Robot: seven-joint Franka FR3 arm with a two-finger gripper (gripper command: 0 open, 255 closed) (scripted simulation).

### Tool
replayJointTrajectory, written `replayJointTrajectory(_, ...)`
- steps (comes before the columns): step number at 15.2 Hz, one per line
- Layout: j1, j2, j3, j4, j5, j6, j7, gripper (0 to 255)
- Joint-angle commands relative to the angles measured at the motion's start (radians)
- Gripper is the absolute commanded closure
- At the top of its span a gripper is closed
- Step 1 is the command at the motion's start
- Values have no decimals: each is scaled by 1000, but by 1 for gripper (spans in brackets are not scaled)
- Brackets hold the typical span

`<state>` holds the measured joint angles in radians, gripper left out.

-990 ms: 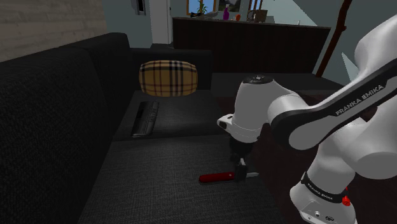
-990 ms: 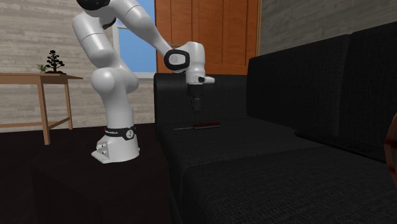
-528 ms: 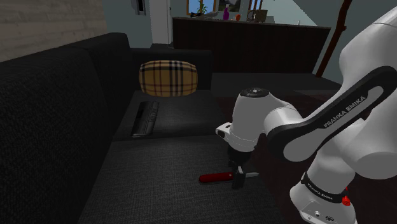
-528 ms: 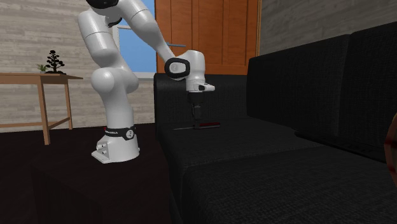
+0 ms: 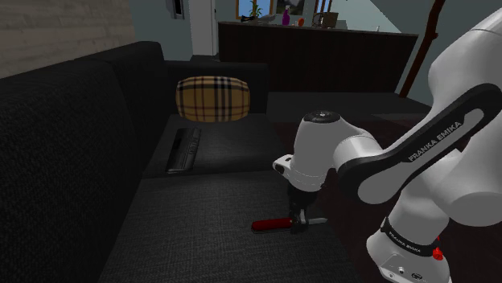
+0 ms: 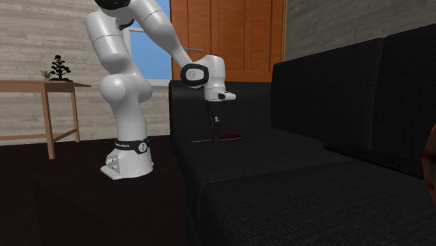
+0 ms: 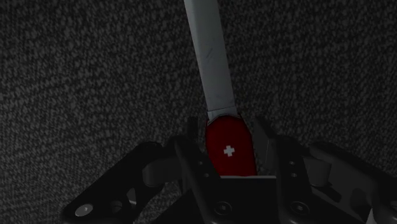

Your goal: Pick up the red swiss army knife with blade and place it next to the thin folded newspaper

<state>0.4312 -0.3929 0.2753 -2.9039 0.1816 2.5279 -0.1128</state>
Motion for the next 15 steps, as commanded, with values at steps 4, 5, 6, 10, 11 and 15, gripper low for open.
replayJointTrajectory(4,3,4,4,-2,2,2,1,255)
replayJointTrajectory(5,1,12,4,2,0,6,1,255)
replayJointTrajectory(6,0,13,4,3,-1,6,1,255)
replayJointTrajectory(10,6,-31,-4,7,2,-41,-2,255)
replayJointTrajectory(11,7,-47,-6,11,2,-62,-2,255)
replayJointTrajectory(15,10,-107,-16,32,0,-143,-4,255)
